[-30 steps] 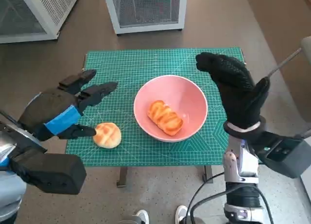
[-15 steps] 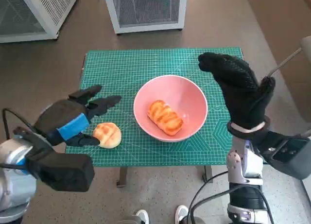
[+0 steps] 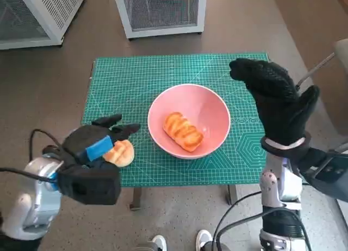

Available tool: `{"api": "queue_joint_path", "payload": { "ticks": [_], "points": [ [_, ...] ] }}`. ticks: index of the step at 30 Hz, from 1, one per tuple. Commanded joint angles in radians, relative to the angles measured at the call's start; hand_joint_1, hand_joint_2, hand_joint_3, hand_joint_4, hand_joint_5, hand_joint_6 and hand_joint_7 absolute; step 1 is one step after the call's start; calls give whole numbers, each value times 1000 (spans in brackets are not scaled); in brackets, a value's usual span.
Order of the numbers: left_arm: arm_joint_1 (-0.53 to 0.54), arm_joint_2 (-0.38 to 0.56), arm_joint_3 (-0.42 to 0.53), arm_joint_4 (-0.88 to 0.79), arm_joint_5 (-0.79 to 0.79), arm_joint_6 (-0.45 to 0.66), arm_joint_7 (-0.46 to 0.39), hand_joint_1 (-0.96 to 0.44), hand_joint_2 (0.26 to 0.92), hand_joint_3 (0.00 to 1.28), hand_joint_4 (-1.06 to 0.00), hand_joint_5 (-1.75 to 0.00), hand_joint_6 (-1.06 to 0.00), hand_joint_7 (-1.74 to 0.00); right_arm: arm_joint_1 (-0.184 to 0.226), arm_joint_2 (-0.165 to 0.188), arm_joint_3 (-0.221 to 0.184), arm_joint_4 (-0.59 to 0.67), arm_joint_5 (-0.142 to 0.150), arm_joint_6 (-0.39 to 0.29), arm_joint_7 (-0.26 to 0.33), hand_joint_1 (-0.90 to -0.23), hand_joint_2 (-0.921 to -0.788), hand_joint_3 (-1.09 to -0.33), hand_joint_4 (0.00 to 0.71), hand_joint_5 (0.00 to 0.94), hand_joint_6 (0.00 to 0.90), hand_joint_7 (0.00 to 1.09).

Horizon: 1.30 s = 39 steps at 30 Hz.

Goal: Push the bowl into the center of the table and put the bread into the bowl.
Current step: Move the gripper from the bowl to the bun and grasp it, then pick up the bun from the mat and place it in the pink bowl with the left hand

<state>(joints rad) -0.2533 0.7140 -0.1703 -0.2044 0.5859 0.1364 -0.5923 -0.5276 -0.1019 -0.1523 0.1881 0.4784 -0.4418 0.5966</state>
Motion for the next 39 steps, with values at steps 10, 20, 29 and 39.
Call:
{"api": "queue_joint_path", "payload": {
  "ticks": [10, 20, 29, 39],
  "points": [
    [-39, -47, -77, 157, 39, 28, 10, -81, 773, 3, -272, -31, -394, -18, 31, -13, -12, -2, -2, 11, 2, -384, -921, -502, 557, 70, 215, 803],
    [-72, -62, -108, 275, 81, -17, 104, 89, 844, 25, -672, -186, -666, -211, 27, -14, -12, 4, -10, 3, 0, -382, -921, -503, 558, 68, 219, 794],
    [-73, -28, -90, 310, 69, -106, 175, 6, 918, 103, -667, -1150, -563, -1197, 25, -12, -9, 13, -12, -1, 6, -379, -921, -509, 557, 65, 217, 795],
    [-49, 0, 3, 195, 20, -110, 180, 3, 920, 101, -669, -1146, -571, -1268, 19, -13, -7, 27, -10, -9, 13, -372, -921, -516, 559, 65, 210, 805]
  ]
}}
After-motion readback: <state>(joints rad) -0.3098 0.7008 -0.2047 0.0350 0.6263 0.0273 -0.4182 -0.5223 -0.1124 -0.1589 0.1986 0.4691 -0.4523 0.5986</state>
